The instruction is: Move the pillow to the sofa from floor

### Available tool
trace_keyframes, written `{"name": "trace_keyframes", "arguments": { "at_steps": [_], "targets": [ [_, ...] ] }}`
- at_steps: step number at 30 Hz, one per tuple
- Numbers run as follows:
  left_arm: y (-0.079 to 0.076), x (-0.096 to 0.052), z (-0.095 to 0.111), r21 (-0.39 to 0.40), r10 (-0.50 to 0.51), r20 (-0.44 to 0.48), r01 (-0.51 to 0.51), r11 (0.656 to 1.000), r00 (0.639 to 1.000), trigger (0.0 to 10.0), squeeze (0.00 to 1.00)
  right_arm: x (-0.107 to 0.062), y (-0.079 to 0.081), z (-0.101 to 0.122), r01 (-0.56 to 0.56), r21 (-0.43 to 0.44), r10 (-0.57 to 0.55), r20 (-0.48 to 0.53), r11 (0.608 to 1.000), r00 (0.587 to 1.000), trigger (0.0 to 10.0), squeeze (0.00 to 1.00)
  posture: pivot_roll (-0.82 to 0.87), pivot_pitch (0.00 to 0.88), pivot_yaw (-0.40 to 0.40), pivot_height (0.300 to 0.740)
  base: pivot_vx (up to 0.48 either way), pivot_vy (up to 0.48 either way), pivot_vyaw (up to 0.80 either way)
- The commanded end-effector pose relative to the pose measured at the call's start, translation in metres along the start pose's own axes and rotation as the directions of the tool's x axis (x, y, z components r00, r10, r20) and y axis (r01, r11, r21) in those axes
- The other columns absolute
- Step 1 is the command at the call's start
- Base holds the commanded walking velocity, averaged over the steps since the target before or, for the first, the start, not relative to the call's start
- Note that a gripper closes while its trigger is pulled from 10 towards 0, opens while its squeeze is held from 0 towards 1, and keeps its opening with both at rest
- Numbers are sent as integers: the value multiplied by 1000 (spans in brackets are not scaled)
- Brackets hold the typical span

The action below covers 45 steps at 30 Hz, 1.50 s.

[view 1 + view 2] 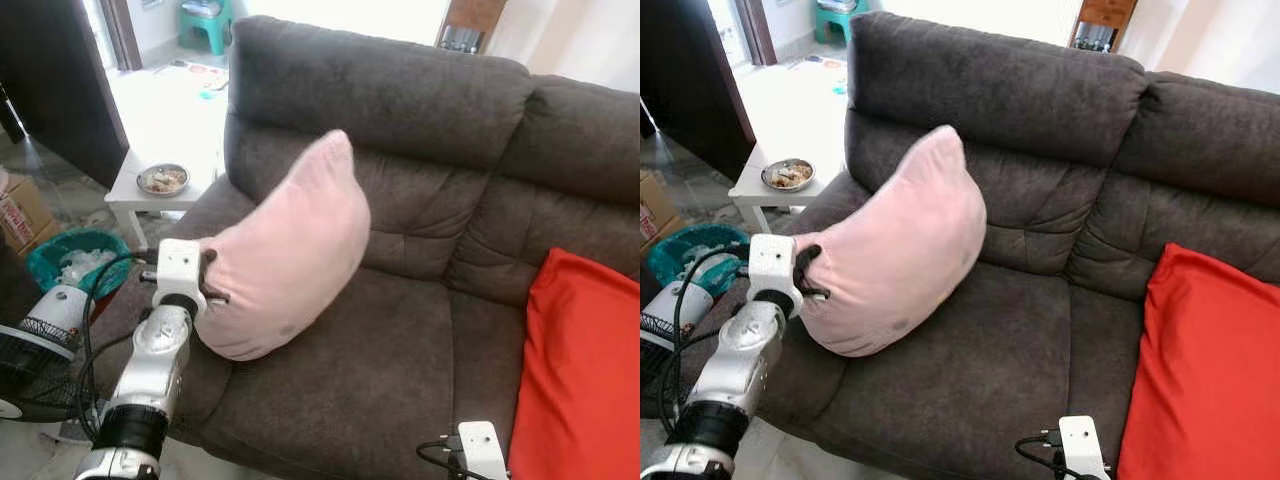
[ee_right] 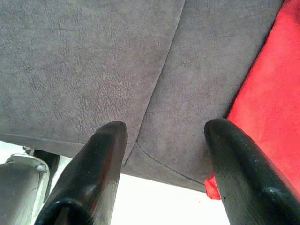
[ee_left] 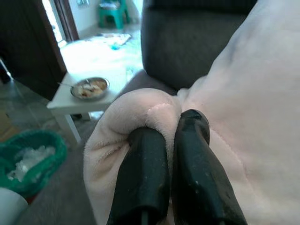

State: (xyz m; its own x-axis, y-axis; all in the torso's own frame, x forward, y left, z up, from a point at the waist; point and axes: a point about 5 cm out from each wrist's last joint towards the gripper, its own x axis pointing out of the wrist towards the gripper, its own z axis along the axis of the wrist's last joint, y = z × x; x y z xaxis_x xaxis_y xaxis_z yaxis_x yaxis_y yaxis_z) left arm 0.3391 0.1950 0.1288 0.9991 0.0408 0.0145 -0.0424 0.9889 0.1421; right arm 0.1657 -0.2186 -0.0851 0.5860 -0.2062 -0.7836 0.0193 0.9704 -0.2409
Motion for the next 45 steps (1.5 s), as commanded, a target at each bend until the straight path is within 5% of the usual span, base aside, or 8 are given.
{"name": "trace_keyframes", "arguments": {
  "at_steps": [1, 5, 8, 22, 24, 25, 38, 45],
  "targets": [
    [5, 7, 23, 12, 28, 109, -30, 999, 994, 10000, 0, -1, -3, -5, 8, 17, -8, -17, 1000, 1000, 10000, 0, 182, 7, -129, 740, 0, 0, 0],
    [-3, 6, 20, 41, -20, 103, 16, 999, 994, 10000, 0, -1, -4, -7, 10, 20, -10, -22, 1000, 1000, 10000, 0, 180, 8, -128, 740, 0, 0, 0],
    [-10, 4, 15, 50, -61, 92, 56, 997, 994, 10000, 396, -2, -5, -9, 12, 20, -11, -29, 1000, 1000, 10000, 0, 180, 17, -131, 740, 0, 0, 0],
    [-17, -3, -1, 111, -154, 22, 150, 982, 988, 10000, 373, -2, 2, -10, 1, 20, 0, -37, 1000, 999, 10000, 0, 186, 28, -128, 740, 0, 0, 0],
    [-17, -4, -1, 109, -148, 25, 144, 984, 989, 10000, 973, -2, 3, -10, 1, 20, 0, -35, 1000, 999, 10000, 0, 184, 29, -127, 740, 0, 0, 0],
    [-17, -4, -1, 110, -146, 26, 142, 984, 989, 10000, 1000, -2, 3, -10, 1, 21, -1, -35, 1000, 999, 10000, 0, 184, 29, -127, 740, 0, 0, 0],
    [-11, -4, 7, 165, -91, 85, 76, 983, 992, 10000, 1000, -2, -2, -8, 9, 29, -8, -27, 1000, 1000, 10000, 0, 186, 34, -129, 740, 0, 0, 0],
    [-20, -22, 11, 365, -109, 173, 39, 930, 979, 10000, 894, -2, -3, -8, 10, 42, -9, -17, 999, 1000, 10000, 0, 189, 36, -124, 740, 0, 0, 0]
  ]
}}
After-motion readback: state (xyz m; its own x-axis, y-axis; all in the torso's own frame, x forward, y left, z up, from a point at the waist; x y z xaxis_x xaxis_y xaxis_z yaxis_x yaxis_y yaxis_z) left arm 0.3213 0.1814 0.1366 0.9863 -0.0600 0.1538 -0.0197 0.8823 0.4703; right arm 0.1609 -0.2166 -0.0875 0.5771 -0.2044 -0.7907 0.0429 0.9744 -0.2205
